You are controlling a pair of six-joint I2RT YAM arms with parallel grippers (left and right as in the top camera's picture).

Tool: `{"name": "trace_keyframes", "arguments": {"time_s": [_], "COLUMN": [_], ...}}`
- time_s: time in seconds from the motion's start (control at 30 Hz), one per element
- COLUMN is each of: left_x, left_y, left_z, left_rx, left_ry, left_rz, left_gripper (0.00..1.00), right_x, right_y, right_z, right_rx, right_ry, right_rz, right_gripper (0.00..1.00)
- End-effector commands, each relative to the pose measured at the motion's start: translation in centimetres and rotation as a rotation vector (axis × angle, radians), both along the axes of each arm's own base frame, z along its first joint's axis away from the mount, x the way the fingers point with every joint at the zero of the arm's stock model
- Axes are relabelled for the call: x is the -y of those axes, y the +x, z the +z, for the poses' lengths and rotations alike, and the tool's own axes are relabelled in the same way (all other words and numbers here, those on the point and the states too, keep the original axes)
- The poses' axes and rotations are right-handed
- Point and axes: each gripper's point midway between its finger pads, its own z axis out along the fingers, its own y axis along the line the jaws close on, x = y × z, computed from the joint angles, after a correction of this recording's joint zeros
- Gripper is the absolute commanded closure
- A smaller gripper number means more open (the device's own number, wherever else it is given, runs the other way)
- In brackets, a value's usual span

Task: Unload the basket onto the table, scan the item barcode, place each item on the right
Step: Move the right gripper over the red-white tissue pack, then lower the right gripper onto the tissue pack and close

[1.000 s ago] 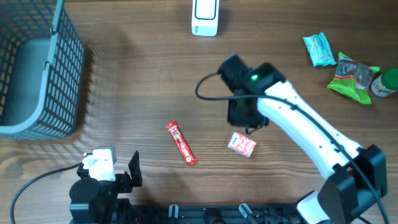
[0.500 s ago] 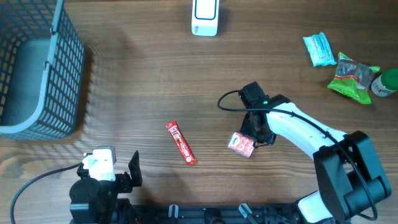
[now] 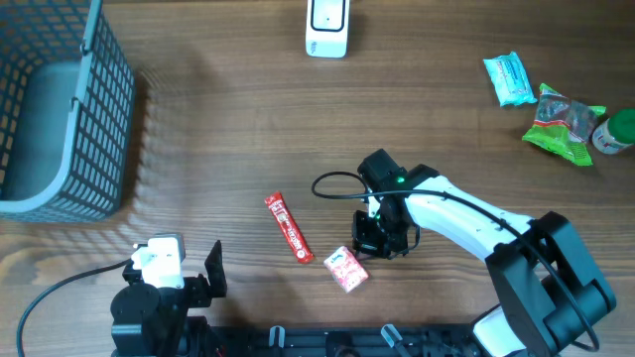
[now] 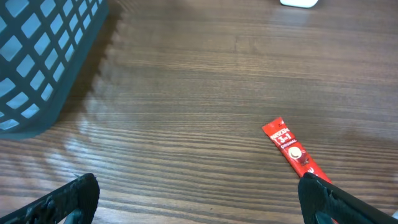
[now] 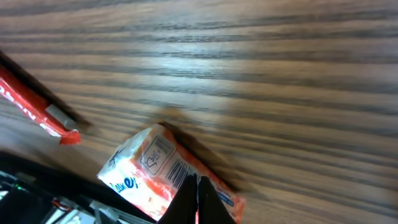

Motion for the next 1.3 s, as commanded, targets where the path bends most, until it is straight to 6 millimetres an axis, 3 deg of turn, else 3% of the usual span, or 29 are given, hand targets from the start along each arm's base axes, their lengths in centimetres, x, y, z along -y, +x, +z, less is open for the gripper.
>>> {"name": "trace_keyframes", "arguments": {"time_s": [0.0, 0.07, 0.17, 0.33, 0.47, 0.6, 0.7, 0.83, 1.1, 1.27], "left_x": [-0.1, -0.1, -0.1, -0.1, -0.1, -0.1, -0.1, -0.1, -0.1, -0.1], "left_y": [0.1, 0.1, 0.1, 0.1, 0.1, 0.1, 0.0, 0.1, 0.1, 0.1], "left_z": [-0.1, -0.1, -0.1, -0.1, -0.1, -0.1, -0.1, -0.1, -0.1, -0.1], "left_rx": [0.001, 0.001, 0.001, 0.001, 0.001, 0.001, 0.001, 0.001, 0.001, 0.001], "left_ry": [-0.003, -0.003, -0.003, -0.003, -0.003, -0.003, -0.003, -0.003, -0.003, -0.003], "left_rz": [0.008, 0.008, 0.008, 0.008, 0.008, 0.008, 0.008, 0.008, 0.008, 0.008], "left_gripper": [0.00, 0.00, 0.00, 0.00, 0.00, 0.00, 0.00, 0.00, 0.00, 0.00], "right_x": [2.7, 5.3, 7.7, 8.5, 6.9, 5.6, 5.6, 5.2, 1.9, -0.8], "right_y": [-0.1, -0.8, -0.6, -0.4, -2.2, -4.4, -6.0, -6.8, -8.6, -10.1], "right_z": [-1.0, -0.7, 0.7, 4.4, 5.2, 2.6, 0.6, 0.4, -0.1, -1.4], "right_rx": [-0.016, -0.017, 0.047, 0.168, 0.154, 0.105, 0.068, 0.069, 0.072, 0.027], "right_ry": [-0.179, -0.327, -0.438, -0.397, -0.248, -0.182, -0.201, -0.193, -0.118, -0.059], "right_rz": [-0.090, -0.125, -0.160, -0.196, -0.133, -0.106, -0.112, -0.068, 0.050, 0.119], "right_gripper": [0.96, 0.96, 0.96, 0.96, 0.96, 0.96, 0.96, 0.96, 0.96, 0.96]}}
